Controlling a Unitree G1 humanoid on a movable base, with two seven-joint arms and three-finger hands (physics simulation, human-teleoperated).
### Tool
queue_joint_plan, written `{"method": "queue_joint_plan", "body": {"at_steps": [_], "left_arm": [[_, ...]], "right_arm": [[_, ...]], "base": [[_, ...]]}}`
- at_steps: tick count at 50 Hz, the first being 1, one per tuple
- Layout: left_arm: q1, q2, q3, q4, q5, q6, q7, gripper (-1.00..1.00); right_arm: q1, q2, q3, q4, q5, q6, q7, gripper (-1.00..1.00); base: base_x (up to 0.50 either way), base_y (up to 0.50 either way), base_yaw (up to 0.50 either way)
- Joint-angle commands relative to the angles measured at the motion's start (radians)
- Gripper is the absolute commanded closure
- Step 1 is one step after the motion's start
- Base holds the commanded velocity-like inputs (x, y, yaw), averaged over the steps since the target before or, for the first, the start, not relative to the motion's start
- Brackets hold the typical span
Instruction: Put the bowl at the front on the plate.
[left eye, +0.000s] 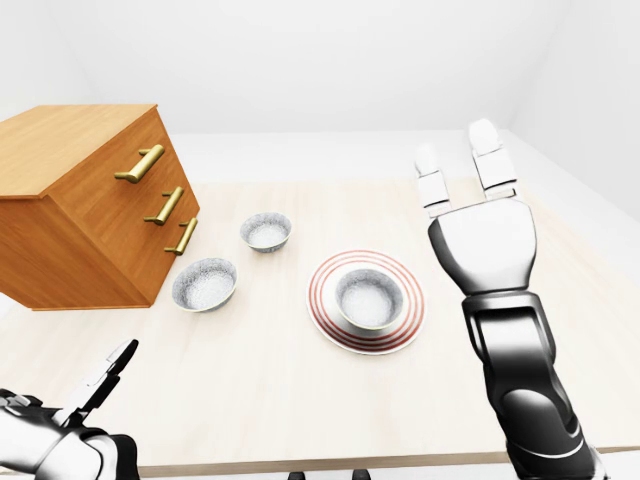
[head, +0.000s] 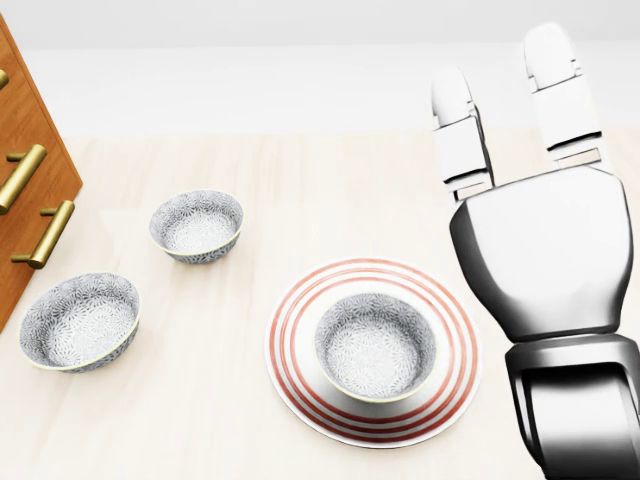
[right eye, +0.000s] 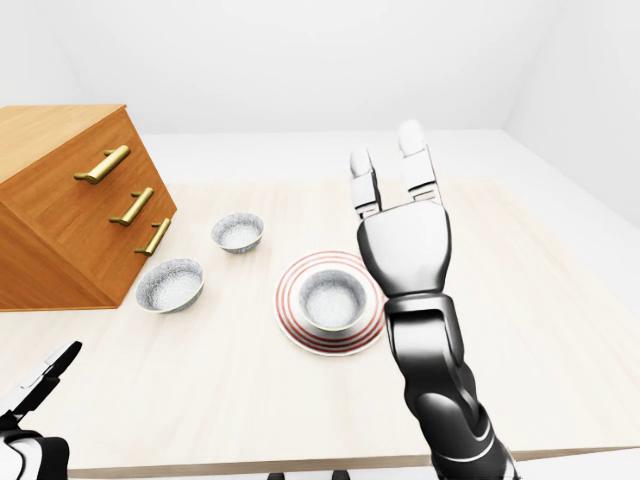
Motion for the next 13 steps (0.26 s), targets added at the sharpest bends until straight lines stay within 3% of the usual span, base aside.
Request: {"method": "queue_joint_plan", "body": {"at_steps": [1,13], "left_arm": [[-0.002,0.003,-0.001,-0.003,0.006,0.012,0.0,-1.0],[-0.007,0.011,-0.017,0.029,0.028,-0.01,0.0,-1.0]], "right_arm": [[-0.258,-0.092,-0.076,-0.093,-0.002,0.0,0.248,-1.0],[-0.484,-0.092,-0.144,-0.168,-0.002,0.0,0.248,-1.0]], "base": [[0.0,0.0,0.0],[0.0,0.0,0.0]]}}
